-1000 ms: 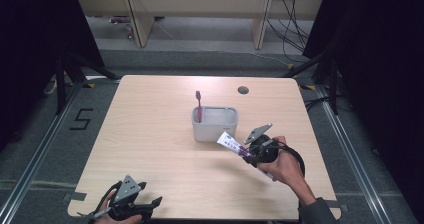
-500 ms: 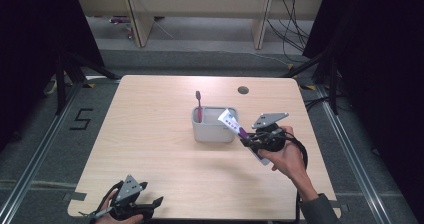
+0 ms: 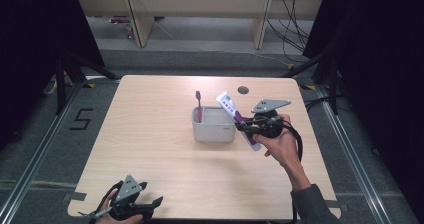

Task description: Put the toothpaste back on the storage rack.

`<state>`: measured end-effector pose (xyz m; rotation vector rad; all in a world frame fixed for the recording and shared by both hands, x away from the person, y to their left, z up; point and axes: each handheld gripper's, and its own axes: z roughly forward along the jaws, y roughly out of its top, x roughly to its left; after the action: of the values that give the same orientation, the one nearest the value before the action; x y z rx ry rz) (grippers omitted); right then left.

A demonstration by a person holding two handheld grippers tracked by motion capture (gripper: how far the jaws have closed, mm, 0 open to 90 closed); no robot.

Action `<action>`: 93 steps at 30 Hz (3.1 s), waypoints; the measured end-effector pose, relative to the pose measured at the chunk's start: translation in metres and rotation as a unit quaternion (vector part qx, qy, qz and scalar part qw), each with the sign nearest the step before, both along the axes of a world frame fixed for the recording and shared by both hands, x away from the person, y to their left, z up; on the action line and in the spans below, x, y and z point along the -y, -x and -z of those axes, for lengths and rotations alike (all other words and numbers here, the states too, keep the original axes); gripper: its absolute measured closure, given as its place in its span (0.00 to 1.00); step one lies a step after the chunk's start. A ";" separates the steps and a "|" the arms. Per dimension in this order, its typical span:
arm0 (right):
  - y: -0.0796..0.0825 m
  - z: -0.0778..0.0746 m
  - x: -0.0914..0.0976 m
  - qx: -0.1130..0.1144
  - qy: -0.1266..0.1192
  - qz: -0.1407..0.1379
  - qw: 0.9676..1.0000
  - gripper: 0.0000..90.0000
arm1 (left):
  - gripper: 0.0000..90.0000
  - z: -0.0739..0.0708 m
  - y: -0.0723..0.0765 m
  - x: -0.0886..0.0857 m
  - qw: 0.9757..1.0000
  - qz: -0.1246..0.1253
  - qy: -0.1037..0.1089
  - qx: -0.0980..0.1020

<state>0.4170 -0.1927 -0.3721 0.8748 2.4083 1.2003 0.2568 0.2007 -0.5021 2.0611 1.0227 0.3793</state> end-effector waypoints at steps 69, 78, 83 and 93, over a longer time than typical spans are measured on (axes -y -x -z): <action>-0.090 0.023 -0.075 0.033 -0.128 0.051 0.990 0.79 | 0.28 0.001 0.002 0.000 1.000 0.007 -0.001 -0.001; -0.089 0.033 -0.074 0.023 -0.123 0.051 0.991 0.79 | 0.28 0.001 0.003 0.001 1.000 0.006 0.001 -0.003; -0.088 0.038 -0.075 0.005 -0.126 0.052 0.991 0.79 | 0.28 0.001 0.003 0.001 1.000 0.007 -0.001 -0.002; -0.087 0.048 -0.074 0.010 -0.117 0.044 0.992 0.78 | 0.28 0.000 0.003 0.001 1.000 0.013 0.002 -0.003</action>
<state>0.5045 -0.1191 -0.4203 1.0206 2.2183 1.4705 0.2536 0.2000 -0.5025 2.0699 0.9993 0.3575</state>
